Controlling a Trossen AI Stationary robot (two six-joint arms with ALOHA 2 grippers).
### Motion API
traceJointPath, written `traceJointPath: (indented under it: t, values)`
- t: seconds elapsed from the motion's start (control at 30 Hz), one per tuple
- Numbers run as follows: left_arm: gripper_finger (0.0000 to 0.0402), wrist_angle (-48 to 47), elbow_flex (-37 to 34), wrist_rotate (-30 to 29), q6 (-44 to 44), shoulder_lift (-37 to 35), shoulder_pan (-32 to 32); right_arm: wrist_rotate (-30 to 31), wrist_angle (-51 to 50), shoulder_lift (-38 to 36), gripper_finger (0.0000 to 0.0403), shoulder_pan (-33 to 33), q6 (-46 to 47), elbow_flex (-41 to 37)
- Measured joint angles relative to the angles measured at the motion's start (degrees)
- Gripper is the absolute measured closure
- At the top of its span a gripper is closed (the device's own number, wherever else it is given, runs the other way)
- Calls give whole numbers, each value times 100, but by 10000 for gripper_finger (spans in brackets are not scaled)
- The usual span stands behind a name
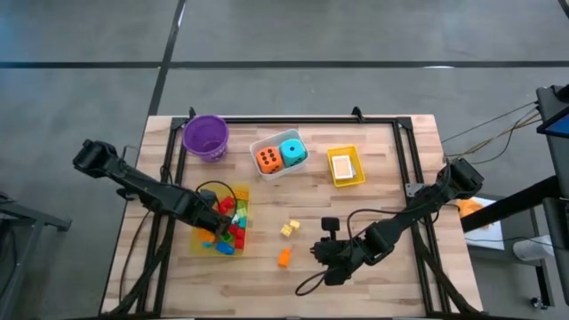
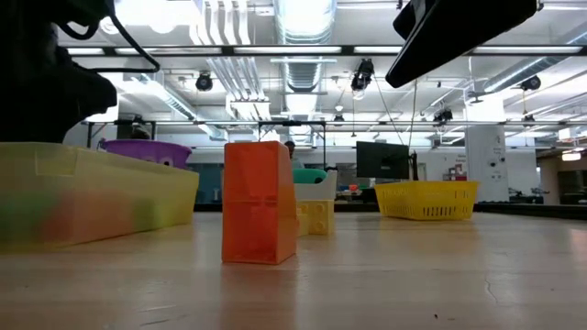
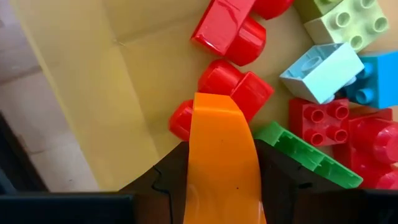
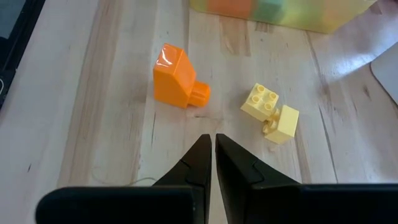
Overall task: Pick & Place Toys
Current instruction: Put the orange game piece into the light yellow bin
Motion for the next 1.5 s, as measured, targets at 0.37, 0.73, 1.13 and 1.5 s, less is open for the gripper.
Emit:
traceJointPath:
  t: [0.37,0.73,1.13,1.5]
  values:
    - [264,20,-11,0,17,0,0,0,11,2,384,0,0,0]
    - [213,116,-7,69,-136,0,0,0,40,6,384,0,67,0]
    - [167,112,44,559,-118,-7,13,0,466,7,302,0,60,-10]
    - [169,-1083,982,221,292,-15,20,20,1360,281,163,3,339,-337]
